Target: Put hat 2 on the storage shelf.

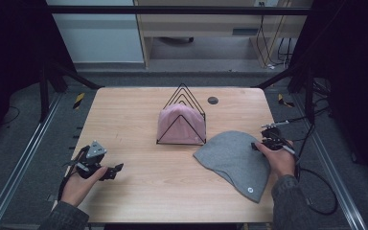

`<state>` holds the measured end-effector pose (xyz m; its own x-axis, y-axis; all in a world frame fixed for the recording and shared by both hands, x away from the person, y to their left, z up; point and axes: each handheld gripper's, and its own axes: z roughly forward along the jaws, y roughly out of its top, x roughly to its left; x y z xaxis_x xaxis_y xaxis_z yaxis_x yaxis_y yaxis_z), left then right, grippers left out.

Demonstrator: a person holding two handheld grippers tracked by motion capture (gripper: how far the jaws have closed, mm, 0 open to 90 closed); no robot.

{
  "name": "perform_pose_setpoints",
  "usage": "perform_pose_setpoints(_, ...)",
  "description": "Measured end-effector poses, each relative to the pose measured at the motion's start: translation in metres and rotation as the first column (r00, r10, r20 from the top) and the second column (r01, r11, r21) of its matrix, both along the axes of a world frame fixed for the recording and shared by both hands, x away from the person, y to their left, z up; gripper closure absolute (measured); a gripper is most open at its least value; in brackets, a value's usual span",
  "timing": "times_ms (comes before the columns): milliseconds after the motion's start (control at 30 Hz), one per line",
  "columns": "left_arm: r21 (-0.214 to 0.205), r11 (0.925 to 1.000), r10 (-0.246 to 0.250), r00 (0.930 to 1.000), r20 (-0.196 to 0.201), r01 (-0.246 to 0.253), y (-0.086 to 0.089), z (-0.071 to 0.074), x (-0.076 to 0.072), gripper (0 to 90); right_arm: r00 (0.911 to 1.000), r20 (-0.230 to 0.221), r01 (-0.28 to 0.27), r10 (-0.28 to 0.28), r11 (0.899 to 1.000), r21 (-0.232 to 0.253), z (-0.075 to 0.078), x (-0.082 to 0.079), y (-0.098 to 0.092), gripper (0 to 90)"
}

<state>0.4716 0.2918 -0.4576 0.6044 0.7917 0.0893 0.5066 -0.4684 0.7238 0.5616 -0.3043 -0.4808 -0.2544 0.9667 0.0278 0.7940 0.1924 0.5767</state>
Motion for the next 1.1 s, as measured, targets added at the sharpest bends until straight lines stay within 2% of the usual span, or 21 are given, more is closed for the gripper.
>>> perform_pose_setpoints(100,-0.012,0.9999,0.009,1.0000,0.003,-0.009,0.001,0.000,0.000,10.7,0.9999,-0.010,-0.003,0.003,1.000,-0.007,-0.002,0.000,-0.001,46.3)
perform_pose_setpoints(333,-0.009,0.9999,0.013,0.9999,0.004,-0.013,0.002,0.000,0.000,11.2,0.9998,-0.009,-0.017,0.017,1.000,-0.013,-0.002,0.000,-0.001,55.7)
perform_pose_setpoints(400,-0.003,0.9996,0.027,0.9995,0.016,-0.027,0.004,0.002,0.000,12.2,0.9997,-0.010,-0.024,0.024,1.000,-0.013,-0.001,0.000,-0.002,61.7)
perform_pose_setpoints(433,-0.013,0.9993,0.036,0.9993,0.014,-0.036,0.006,0.002,0.000,12.4,0.9995,-0.010,-0.031,0.031,0.999,-0.010,-0.001,-0.001,-0.002,63.8)
perform_pose_setpoints(467,-0.023,0.9988,0.043,0.9990,0.010,-0.042,0.007,0.003,0.001,12.5,0.9990,-0.014,-0.044,0.043,0.999,-0.002,-0.001,-0.001,-0.002,69.6)
perform_pose_setpoints(500,-0.029,0.9984,0.049,0.9988,0.008,-0.049,0.008,0.002,0.001,12.5,0.9990,-0.014,-0.044,0.043,0.999,-0.002,-0.001,-0.001,-0.002,69.6)
perform_pose_setpoints(633,-0.022,0.9984,0.051,0.9987,-0.002,-0.051,0.008,0.001,0.002,12.7,0.9970,-0.018,-0.075,0.076,0.997,0.022,-0.001,-0.003,0.002,84.3)
perform_pose_setpoints(833,-0.040,0.9982,0.044,0.9989,-0.017,-0.045,0.007,0.000,0.002,11.4,0.9943,-0.001,-0.106,0.106,0.994,0.022,0.007,-0.008,0.008,85.5)
perform_pose_setpoints(967,-0.055,0.9974,0.046,0.9988,-0.016,-0.047,0.008,0.001,0.001,10.6,0.9780,0.087,-0.192,0.190,0.981,0.017,0.031,-0.024,0.021,85.8)
perform_pose_setpoints(1067,-0.061,0.9972,0.041,0.9991,-0.010,-0.042,0.008,0.003,0.002,10.6,0.9593,0.150,-0.245,0.240,0.969,0.021,0.050,-0.041,0.030,86.0)
perform_pose_setpoints(1100,-0.061,0.9972,0.041,0.9991,-0.010,-0.042,0.008,0.003,0.002,10.6,0.9593,0.150,-0.245,0.240,0.969,0.021,0.050,-0.041,0.030,86.0)
